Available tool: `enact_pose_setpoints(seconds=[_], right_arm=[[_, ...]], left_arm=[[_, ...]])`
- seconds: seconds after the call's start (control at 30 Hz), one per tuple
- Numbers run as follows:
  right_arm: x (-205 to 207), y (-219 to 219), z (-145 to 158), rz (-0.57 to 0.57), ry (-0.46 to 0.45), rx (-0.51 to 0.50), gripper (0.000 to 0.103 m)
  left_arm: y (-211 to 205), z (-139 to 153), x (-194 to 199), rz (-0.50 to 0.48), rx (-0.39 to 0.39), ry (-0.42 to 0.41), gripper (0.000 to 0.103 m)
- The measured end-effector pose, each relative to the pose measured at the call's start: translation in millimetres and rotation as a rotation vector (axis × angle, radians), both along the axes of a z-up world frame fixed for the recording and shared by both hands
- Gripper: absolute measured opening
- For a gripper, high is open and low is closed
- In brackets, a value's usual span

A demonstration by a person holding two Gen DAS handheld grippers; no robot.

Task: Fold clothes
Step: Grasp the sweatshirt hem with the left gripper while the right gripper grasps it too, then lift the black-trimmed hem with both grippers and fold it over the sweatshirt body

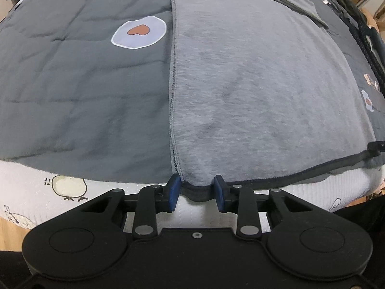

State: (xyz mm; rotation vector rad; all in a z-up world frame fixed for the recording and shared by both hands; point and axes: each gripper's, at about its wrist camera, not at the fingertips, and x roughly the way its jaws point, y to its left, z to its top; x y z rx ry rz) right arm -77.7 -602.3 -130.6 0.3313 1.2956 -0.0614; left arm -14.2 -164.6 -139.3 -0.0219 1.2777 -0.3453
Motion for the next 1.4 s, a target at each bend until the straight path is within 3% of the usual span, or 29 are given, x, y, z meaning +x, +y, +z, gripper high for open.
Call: enact_pose_setpoints(seconds=[0.2,0.27,0.33,0.4,0.7,0.9,1.1,1.4], right_arm=[[1.2,0.6,-7.8,-0.002,0.024,-0.005,0.063],[-0.1,0.1,-7.1,0.003,0.013,0.011,0.05],[-3.1,-1.6,-2.9,0.005,-0.016,0.039,0.019],[-7.2,-5.2,4.1,0.0,-0.061,0.09,0.01],[-24.4,-30.7,39.1,-0.108,-0.26,0.309,0.008],[-17.9,-38.4,59.2,-0.171,-0.385,0.438,0.008],[4.0,-39.6,77.5,-0.179,-0.438,0.465,0.008],[70.7,-46.8,92.3,-0.176,-0.43,0.426,0.008]], left_arm=[[-0.8,-1.9,0.0,-0.003,-0.008,0.003,0.008],[-0.5,-1.0,-0.2,0.0,-0.017,-0.002,0.006],[0.7,0.5,-0.4,0.007,-0.029,-0.009,0.005],[3.5,2.4,-0.7,0.018,-0.042,-0.011,0.005],[22.5,36.4,4.9,0.083,-0.185,-0.038,0.004],[34.4,73.0,25.0,0.089,-0.206,-0.089,0.004],[29.3,90.7,59.9,0.084,-0.2,-0.126,0.004],[14.0,101.9,133.7,0.048,-0.157,-0.166,0.004]])
